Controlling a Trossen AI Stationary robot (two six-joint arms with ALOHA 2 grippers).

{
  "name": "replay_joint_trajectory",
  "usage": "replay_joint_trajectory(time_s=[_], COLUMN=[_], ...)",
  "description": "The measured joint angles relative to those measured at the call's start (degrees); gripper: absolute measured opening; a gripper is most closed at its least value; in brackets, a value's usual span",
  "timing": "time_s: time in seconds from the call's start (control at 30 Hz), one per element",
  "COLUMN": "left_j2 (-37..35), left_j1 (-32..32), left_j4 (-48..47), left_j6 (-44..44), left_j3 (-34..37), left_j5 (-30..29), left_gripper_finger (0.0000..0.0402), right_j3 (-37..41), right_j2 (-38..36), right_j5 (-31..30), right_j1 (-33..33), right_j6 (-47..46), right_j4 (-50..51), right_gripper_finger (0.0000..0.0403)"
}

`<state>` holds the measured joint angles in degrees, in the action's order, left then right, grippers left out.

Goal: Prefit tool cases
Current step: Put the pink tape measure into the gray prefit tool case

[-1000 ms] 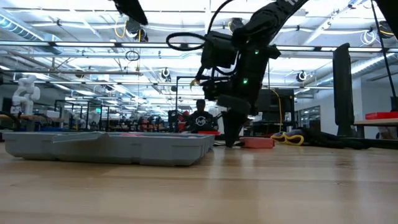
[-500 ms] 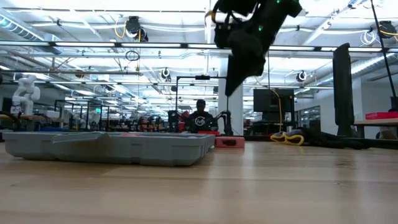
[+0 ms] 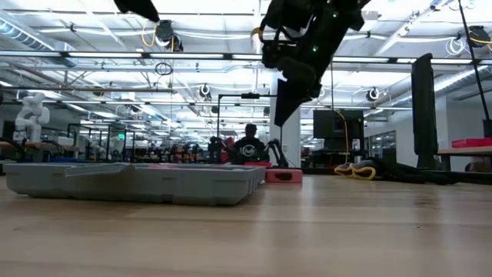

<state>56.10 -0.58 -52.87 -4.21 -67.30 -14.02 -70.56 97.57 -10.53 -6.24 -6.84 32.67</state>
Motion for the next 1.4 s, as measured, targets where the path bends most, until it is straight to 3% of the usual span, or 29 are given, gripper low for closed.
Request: replay_joint_trajectory(time_s=[0.23,0.37,0.5,0.67,0.8,0.9,1.2,1.4], left_j2=[0.0,0.02,0.02,0.0,0.02,0.02,0.02,0.02], left_j1=[0.0,0.0,0.0,0.02,0.0,0.0,0.0,0.02], left_j4=[2.03,2.9,4.08,5.73,6.15,6.17,6.19,6.16], left_j6=[-0.07,-0.07,-0.02,0.0,-0.01,-0.02,-0.07,-1.43], left_j3=[4.56,6.14,7.31,8.38,8.51,8.51,8.51,8.51], left_j5=[0.0,0.0,0.0,0.02,0.02,0.02,0.02,0.02], left_gripper_finger=[0.0111,0.0111,0.0111,0.0111,0.0111,0.0111,0.0111,0.0111], right_j3=[-0.03,-0.03,-0.07,-0.4,-0.53,-0.62,-0.25,-0.05], right_j2=[5.42,9.2,12.05,16.08,17.98,18.3,17.56,16.85], right_j5=[7.81,9.33,8.62,10.58,16.5,16.74,19.17,18.53], right_j1=[-2.07,-2.05,-2.34,-4.01,-5.47,-5.61,-5.51,-5.29], right_j6=[0.42,1.43,1.97,2.26,2.07,1.08,-3.83,-4.76], right_j4=[-0.4,-2.49,-3.81,-4.3,-3.65,-2.87,-0.67,-1.25], right_gripper_finger=[0.0188,0.0236,0.0263,0.0267,0.0244,0.0209,0.0019,0.0002])
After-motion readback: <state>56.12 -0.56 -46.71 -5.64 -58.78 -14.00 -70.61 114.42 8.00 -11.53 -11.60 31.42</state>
